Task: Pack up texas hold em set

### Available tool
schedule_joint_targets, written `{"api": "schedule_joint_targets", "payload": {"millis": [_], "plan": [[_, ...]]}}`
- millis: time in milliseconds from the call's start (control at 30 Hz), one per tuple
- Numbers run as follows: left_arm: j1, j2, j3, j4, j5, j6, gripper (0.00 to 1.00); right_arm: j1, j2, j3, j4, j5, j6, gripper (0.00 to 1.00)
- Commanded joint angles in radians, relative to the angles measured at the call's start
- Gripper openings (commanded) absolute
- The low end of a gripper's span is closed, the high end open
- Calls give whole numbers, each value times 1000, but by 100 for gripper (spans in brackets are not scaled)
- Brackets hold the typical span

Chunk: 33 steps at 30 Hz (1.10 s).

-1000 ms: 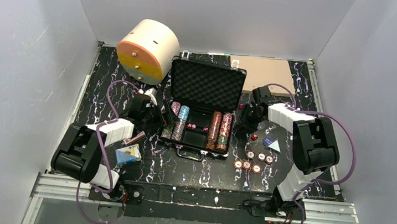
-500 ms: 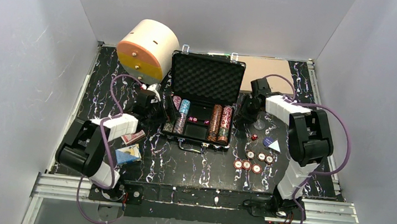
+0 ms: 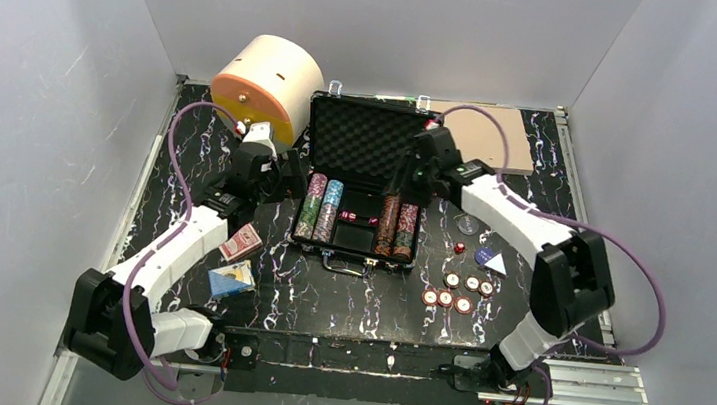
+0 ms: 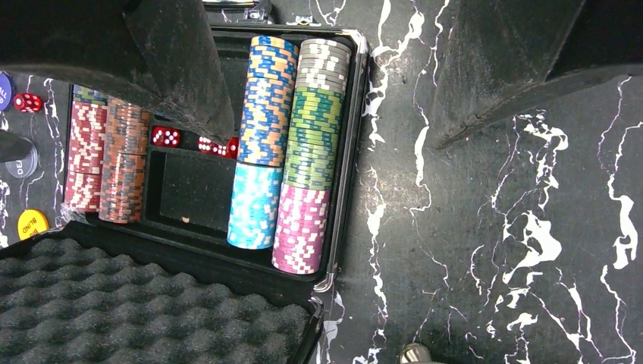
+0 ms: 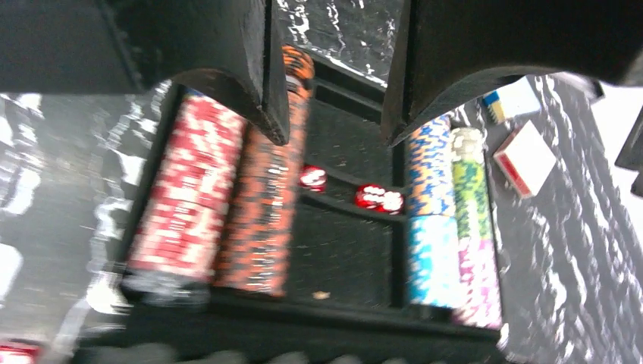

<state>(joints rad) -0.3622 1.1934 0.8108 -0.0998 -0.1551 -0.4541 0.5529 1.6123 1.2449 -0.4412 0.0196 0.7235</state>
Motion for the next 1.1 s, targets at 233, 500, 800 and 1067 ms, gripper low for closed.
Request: {"api": "schedule_joint_targets", "payload": {"millis": [233, 500, 800, 1067], "plan": [[-2, -22, 58, -49, 59, 62, 98, 101, 277, 161, 150, -249, -17, 46], [-1, -26, 49, -49, 68, 73, 98, 137, 384, 247, 99, -259, -22, 30], [-1, -30, 31, -39, 61, 74, 98, 147, 425, 267, 66, -254, -32, 22], [-1, -29, 25, -41, 57, 75, 98, 154, 461, 286, 60, -263, -38, 23]]}}
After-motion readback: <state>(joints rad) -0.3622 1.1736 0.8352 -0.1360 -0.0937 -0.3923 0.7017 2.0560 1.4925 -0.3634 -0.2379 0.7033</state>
